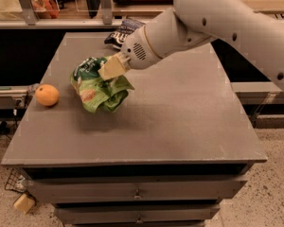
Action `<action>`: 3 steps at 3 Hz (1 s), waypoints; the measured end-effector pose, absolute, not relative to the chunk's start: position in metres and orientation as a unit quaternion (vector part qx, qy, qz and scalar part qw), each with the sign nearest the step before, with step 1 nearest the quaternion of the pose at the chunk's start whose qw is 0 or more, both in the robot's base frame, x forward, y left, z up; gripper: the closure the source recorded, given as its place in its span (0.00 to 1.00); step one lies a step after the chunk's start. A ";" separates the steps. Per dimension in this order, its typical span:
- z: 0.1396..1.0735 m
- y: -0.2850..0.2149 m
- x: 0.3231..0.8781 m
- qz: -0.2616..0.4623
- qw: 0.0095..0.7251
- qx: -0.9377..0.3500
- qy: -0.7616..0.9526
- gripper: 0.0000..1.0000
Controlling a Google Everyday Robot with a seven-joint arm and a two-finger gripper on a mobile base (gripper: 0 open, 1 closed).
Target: Move green rice chip bag near orange
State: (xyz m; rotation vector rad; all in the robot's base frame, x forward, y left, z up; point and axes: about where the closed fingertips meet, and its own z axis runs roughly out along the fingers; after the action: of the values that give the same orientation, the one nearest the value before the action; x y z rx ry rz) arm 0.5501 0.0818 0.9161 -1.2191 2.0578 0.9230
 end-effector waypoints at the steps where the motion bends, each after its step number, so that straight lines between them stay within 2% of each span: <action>1: 0.908 0.100 0.558 0.349 0.290 -0.455 0.766 1.00; 2: 0.899 0.111 0.567 0.350 0.294 -0.454 0.765 0.85; 3: 0.891 0.115 0.569 0.354 0.291 -0.453 0.765 0.62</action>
Offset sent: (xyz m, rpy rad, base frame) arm 0.0312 0.0368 -0.0281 0.0251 -0.0215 -0.0153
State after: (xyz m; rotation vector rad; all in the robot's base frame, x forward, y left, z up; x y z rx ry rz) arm 0.5692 0.1155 0.8908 -1.2069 2.0398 0.9449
